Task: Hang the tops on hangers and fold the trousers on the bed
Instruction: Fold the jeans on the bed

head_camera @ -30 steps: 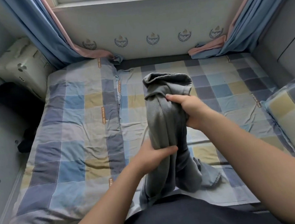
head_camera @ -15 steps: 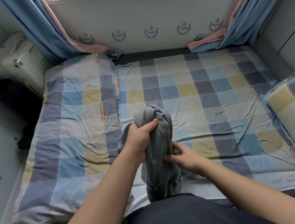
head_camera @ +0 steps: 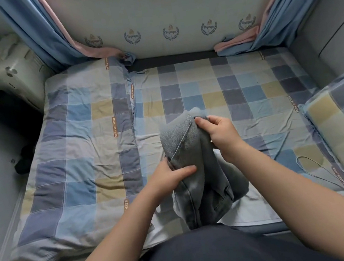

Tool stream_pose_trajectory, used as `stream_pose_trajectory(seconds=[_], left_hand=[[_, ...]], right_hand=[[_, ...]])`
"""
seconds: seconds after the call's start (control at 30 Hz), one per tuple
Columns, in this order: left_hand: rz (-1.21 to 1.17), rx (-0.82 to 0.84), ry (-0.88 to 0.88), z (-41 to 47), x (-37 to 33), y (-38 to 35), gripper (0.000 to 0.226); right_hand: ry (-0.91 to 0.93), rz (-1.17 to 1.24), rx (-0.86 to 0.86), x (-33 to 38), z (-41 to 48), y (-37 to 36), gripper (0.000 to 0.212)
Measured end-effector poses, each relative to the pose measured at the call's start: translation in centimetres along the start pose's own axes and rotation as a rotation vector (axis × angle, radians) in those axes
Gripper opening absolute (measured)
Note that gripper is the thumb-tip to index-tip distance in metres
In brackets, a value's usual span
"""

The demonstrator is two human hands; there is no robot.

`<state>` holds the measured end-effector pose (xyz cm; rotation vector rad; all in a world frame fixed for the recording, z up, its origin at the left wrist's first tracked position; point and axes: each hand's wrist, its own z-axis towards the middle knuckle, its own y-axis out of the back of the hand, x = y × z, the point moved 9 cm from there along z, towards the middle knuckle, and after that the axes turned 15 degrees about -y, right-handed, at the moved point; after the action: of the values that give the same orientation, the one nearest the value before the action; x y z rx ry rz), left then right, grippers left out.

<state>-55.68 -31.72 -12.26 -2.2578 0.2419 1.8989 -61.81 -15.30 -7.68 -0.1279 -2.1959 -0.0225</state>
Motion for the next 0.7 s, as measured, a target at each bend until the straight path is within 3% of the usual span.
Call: stream_pose_trajectory(seconds=[0.13,0.2,0.33,0.43,0.5,0.6,0.7], left_hand=[[0.118,-0.251,0.015,0.6,0.7,2.9,0.017],[-0.030,-0.361,0.053,0.8,0.7,3.8,0.015],[-0.427,-0.516,0.258,1.1,1.6,3.9,0.028],[-0.660,-0.536,0.410,1.4,1.1,2.7,0.035],[-0.751,-0.543,0.464,1.4,0.3,1.6,0.029],[-0.706,-0.549,0.469,1.5,0.3,1.6,0.030],[-0.657,-0.559,0.413,1.5,0.9,3.5,0.026]], right_hand=[[-0.063,0.098,0.102,-1.6,0.2,0.3,0.017],[-0.039,-0.013,0.197,-2.6,-0.4,0.1,0.043],[0.025,-0.564,0.346,-7.2,-3.3,-0.7,0.114],[0.130,-0.748,0.385,-10.6,-5.4,-1.9,0.134],[0.220,-0.737,0.299,-11.0,-5.8,-2.8,0.127],[0.298,-0.551,0.042,-8.7,-4.7,-1.4,0.050],[0.296,-0.483,-0.085,-5.5,-4.0,1.4,0.032]])
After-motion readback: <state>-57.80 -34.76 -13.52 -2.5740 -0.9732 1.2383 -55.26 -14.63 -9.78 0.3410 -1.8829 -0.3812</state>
